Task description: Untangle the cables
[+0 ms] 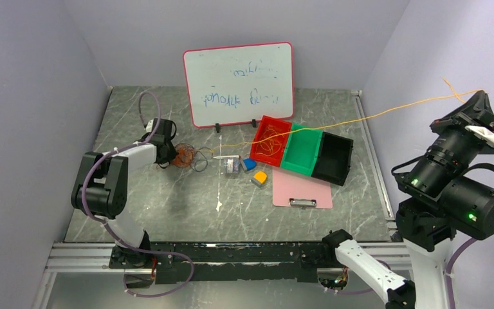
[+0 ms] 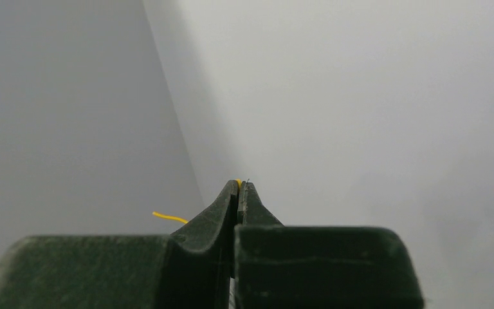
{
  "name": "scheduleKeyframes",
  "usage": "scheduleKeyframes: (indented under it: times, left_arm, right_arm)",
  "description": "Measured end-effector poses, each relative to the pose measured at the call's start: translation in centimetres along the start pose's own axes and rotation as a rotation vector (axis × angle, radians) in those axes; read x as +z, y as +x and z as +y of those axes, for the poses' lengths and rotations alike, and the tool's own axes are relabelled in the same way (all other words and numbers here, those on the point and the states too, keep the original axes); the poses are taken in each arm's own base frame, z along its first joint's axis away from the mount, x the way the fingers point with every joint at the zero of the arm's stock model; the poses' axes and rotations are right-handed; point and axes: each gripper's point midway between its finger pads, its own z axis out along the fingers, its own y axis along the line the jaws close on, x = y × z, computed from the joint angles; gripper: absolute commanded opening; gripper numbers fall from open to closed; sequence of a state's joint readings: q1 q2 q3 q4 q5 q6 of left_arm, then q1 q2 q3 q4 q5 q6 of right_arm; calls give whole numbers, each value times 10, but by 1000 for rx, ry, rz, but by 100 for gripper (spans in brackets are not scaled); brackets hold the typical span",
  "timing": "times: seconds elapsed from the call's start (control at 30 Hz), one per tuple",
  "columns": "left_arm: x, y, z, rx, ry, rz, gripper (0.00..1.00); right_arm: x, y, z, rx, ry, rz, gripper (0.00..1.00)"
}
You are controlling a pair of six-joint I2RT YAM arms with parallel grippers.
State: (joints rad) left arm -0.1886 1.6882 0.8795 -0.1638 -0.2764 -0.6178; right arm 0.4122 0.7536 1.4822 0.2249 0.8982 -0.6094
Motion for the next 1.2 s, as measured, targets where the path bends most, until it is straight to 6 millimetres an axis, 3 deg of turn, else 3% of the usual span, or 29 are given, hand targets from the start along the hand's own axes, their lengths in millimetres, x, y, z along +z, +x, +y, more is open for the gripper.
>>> scheduleKeyframes:
  times: [0.43,0.77,0.9,0.97,1.2]
  left_arm:
    - [12,-22,26,-112,-44,-24,7]
    - [17,-30,30,-135,-56,-29,7]
    - [17,-32,31,-139,-58,-31,7]
    - [17,-32,31,-139,-58,-31,13]
    - [7,-26,34,-136,-24,-36,54]
  right_arm:
    - [-4,-21,-37,10,127,-56,0]
    - [-7,-32,-52,8,162,-88,0]
    - [-8,-33,-49,17,131,-92,0]
    - [-7,-33,-44,21,100,-93,0]
    - [-7,-31,1,36,-130,-93,0]
